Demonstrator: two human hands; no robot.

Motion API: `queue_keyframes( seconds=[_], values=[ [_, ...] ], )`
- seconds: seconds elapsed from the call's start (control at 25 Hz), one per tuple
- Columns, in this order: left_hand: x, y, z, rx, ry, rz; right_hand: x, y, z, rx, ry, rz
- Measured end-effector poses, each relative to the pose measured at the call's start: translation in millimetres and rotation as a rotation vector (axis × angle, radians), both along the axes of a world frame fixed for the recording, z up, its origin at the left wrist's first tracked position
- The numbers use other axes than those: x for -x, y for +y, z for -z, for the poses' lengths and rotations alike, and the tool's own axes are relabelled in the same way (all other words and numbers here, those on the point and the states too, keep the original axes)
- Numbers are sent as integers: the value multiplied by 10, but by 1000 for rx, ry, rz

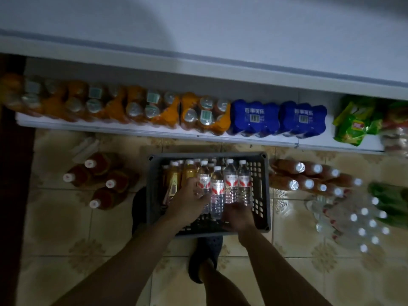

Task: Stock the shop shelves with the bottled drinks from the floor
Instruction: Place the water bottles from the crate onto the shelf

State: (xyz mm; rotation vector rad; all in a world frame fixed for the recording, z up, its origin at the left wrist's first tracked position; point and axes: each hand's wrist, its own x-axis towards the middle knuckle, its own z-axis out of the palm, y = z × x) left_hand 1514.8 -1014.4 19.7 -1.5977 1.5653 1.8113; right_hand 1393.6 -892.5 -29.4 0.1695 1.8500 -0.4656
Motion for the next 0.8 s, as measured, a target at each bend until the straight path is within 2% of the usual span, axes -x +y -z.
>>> queue_keyframes(
  seconds=[0.12,0.32,0.52,0.68,0.8],
  values=[
    [150,247,245,-18,-32,-14,66,240,339,-68,21,-117],
    [521,415,665,-52,-16,-7,422,336,895,-91,169,-155],
    [538,383,1129,-81,-87,-30,527,180,1404,-32,180,-354],
    [478,156,1408,-62,-116,-126,380,-191,1689,62,160,-320],
    [464,-59,1567,-35,-70,-136,353,-587,1913,122,328,-588]
  ],
)
